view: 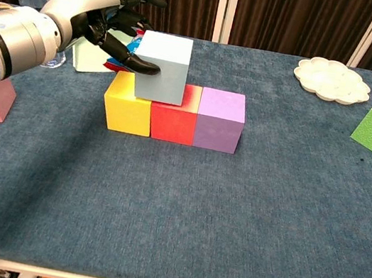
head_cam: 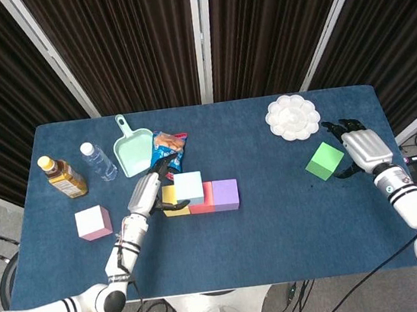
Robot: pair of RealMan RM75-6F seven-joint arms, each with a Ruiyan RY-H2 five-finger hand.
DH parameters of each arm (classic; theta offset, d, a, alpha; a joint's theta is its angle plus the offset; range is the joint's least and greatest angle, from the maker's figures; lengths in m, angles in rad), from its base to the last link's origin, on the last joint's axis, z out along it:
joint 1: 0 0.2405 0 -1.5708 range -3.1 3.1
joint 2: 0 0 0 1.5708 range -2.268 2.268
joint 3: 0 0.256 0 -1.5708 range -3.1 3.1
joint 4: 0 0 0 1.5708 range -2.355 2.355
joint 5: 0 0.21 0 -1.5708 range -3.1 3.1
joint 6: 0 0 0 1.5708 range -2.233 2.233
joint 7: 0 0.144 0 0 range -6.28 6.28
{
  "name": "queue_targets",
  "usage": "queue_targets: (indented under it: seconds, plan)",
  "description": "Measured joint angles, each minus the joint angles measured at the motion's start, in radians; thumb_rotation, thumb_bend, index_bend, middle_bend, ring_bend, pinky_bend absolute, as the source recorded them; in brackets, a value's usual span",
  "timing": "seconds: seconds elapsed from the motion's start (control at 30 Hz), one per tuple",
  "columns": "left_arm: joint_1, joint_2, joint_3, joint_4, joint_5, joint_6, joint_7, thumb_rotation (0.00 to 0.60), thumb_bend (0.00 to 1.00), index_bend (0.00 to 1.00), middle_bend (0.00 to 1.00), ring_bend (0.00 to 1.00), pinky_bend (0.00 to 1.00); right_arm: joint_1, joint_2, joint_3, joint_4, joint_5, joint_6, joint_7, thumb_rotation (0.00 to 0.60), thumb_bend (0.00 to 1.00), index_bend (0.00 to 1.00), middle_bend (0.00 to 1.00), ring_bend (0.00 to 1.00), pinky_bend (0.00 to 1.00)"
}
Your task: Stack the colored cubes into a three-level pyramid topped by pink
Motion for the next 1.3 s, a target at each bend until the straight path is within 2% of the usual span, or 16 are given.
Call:
queue_targets:
  seconds: [0.57, 1.3]
  plan:
    - [0.007, 0.0, 0.006, -0.034, -0.024, 0.022, 0.042, 0.6, 0.16, 0.1, 0.41, 0.06, 0.12, 0.001, -0.004, -0.002, 0.006, -0.003, -0.006, 0.007, 0.6, 0.0, 0.0, 0.16, 0.0, 0.0]
    - [0.019, 0.004, 0.021, -0.007, 0.007, 0.01, 0.0, 0.6, 0.16, 0.1, 0.41, 0.06, 0.12, 0.004, -0.009, -0.006, 0.008, 0.007, -0.014, -0.003, 0.6, 0.0, 0.0, 0.16, 0.0, 0.0]
